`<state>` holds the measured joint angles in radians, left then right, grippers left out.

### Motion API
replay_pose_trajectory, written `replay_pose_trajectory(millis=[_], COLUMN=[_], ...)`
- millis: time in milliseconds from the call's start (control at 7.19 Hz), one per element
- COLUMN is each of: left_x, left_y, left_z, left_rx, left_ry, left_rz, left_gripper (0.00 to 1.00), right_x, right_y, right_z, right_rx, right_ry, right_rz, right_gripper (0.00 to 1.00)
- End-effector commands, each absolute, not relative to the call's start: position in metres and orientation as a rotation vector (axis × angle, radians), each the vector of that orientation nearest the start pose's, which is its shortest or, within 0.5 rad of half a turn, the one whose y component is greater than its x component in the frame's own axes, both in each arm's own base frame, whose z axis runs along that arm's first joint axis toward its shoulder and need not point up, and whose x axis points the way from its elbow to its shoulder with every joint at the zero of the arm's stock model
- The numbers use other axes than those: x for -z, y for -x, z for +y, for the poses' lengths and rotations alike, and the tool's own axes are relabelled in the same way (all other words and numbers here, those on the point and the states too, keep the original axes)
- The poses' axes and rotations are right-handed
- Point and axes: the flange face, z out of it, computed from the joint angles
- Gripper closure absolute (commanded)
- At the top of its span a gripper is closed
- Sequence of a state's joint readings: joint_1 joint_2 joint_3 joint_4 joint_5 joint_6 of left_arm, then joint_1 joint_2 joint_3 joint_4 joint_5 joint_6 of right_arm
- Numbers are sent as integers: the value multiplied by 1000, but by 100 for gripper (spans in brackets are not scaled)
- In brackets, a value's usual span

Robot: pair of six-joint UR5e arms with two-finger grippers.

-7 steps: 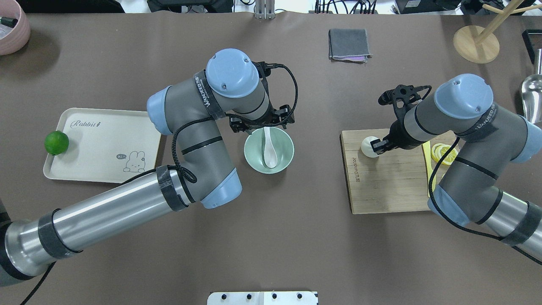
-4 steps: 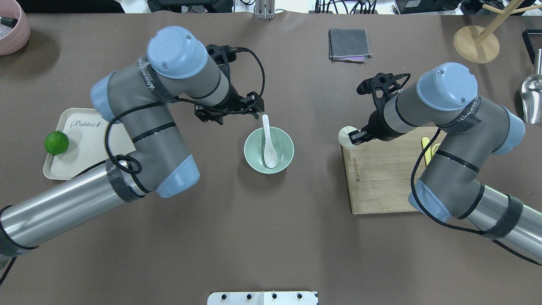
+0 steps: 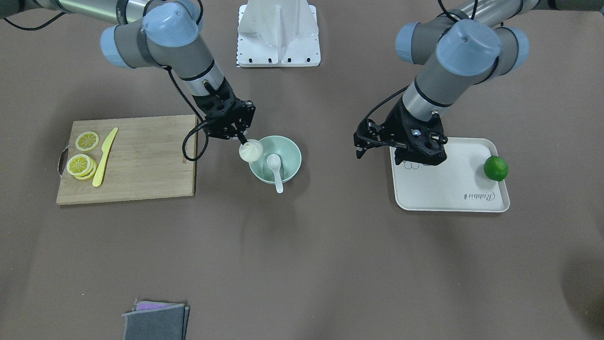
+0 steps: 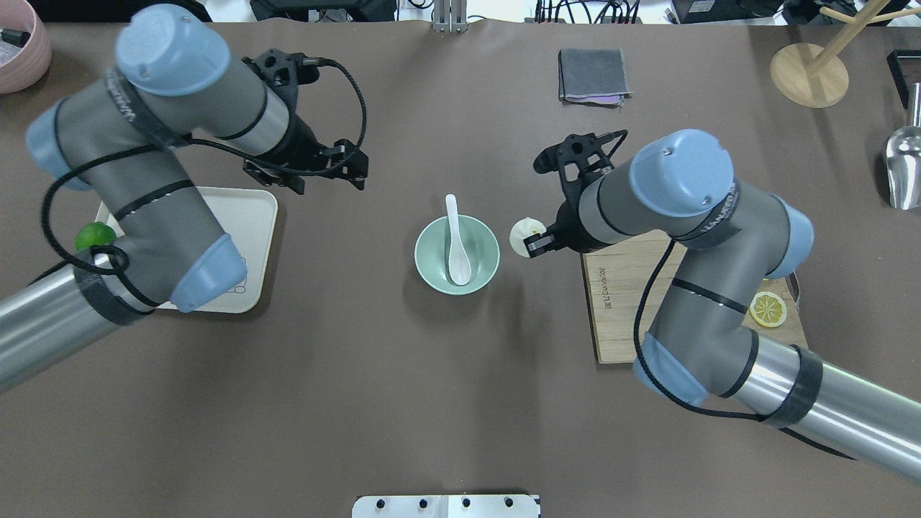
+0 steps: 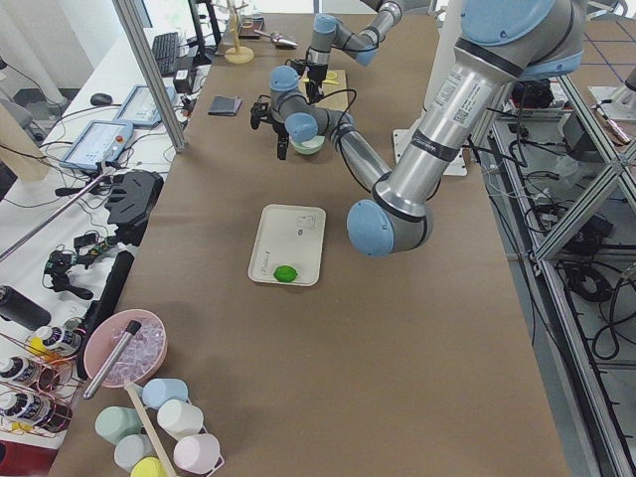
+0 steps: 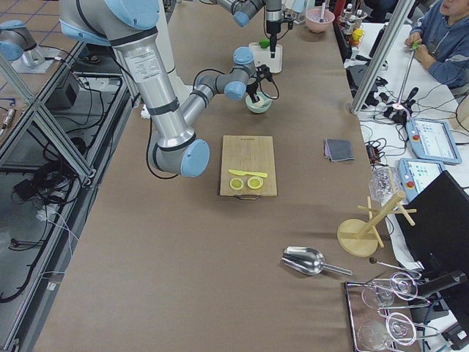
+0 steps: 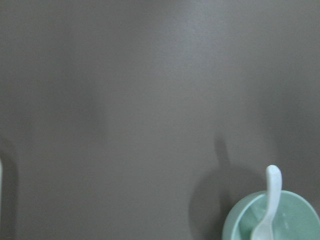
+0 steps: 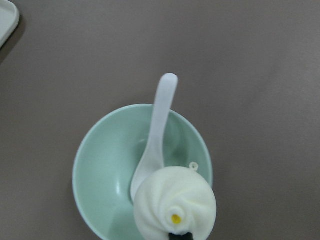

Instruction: Put spoon and bun in bowl

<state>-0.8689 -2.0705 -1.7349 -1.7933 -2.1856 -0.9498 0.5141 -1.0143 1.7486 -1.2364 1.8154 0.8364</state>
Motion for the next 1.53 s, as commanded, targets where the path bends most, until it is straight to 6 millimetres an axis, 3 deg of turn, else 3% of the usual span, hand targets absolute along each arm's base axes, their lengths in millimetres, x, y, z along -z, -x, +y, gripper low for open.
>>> replay_pose_trajectory(millis=[0,139,278,417,557,696,835,974,1252,1391], left_x=[-300,-301,-301,-302,-304,-309,-322,-350,-441,-486], left_y=[-311,-311,-311,-311,-306,-290,-268,-234,-134,-90], left_z=[-544,-545,-545,-546,-549,-556,-560,-557,-545,-532], left_rx=[-85,-86,-86,-84,-73,-45,-88,-143,-268,-326], left_ry=[-173,-174,-174,-173,-173,-166,-183,-193,-241,-246], left_rz=[1003,1000,1000,999,995,978,938,880,773,730], left_gripper=[2,2,2,2,2,2,2,2,2,2], right_x=[-200,-202,-207,-212,-213,-225,-245,-269,-332,-377], right_y=[557,557,557,552,541,515,475,428,337,283], right_z=[-406,-406,-406,-410,-415,-416,-429,-453,-492,-503], right_rx=[308,305,291,285,278,265,258,231,254,282], right_ry=[-466,-464,-454,-455,-458,-461,-427,-365,-309,-281], right_rz=[-978,-971,-967,-961,-964,-965,-975,-986,-965,-950], right_gripper=[100,71,22,0,0,0,0,0,0,0])
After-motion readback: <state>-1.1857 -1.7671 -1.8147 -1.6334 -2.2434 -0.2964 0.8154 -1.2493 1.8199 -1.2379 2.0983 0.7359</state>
